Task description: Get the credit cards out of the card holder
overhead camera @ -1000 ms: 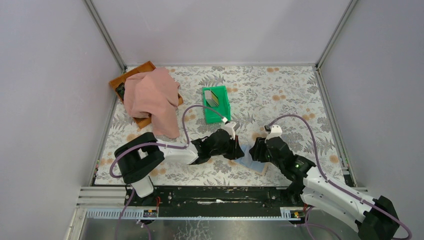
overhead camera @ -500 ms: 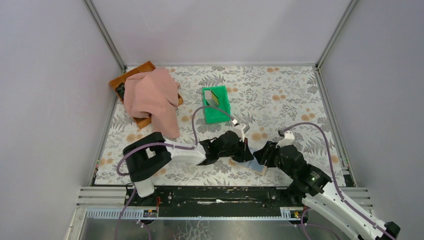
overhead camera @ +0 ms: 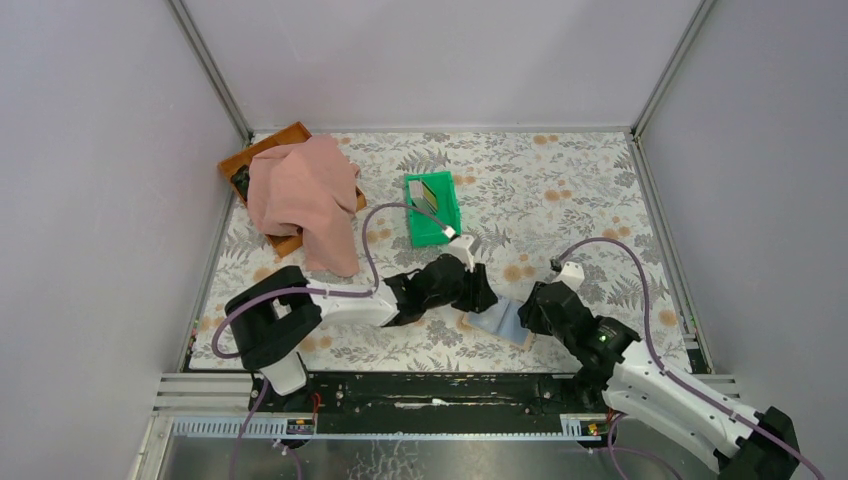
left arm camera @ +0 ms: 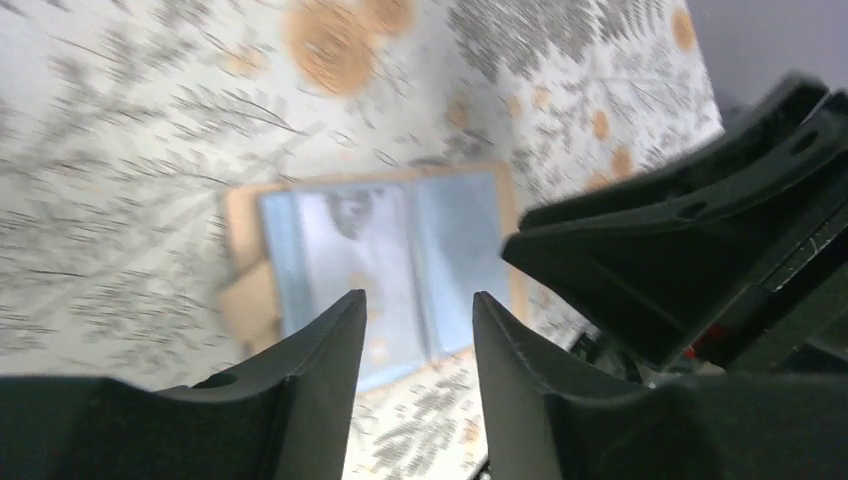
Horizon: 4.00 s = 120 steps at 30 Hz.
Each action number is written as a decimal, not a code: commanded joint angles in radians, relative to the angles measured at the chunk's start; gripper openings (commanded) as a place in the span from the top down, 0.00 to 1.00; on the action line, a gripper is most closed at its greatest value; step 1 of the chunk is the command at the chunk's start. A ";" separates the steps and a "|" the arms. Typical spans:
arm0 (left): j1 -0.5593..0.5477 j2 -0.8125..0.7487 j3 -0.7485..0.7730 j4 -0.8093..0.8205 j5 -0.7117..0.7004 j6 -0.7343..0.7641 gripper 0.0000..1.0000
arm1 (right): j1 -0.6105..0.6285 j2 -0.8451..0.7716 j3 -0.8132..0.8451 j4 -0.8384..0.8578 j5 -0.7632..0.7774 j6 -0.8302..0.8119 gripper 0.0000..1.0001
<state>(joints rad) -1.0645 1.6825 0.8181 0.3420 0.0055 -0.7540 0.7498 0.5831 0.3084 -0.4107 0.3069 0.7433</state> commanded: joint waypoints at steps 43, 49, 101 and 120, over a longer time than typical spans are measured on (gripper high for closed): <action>0.201 -0.309 -0.226 0.037 -0.261 0.049 0.11 | 0.293 0.212 0.004 -0.090 0.220 0.376 1.00; 0.223 -0.372 -0.234 0.001 -0.276 0.046 0.27 | 0.203 0.293 0.007 0.071 0.175 0.274 1.00; 0.387 0.023 -0.092 0.250 0.403 -0.041 0.30 | 0.006 0.714 0.067 0.733 -0.148 -0.143 1.00; 0.326 0.046 -0.076 0.143 0.312 0.007 0.29 | 0.006 0.691 0.053 0.716 -0.147 -0.131 1.00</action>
<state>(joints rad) -0.7444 1.7420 0.7250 0.4946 0.3393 -0.7708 0.7601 1.3010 0.3691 0.2993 0.1623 0.6079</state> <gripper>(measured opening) 0.709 0.011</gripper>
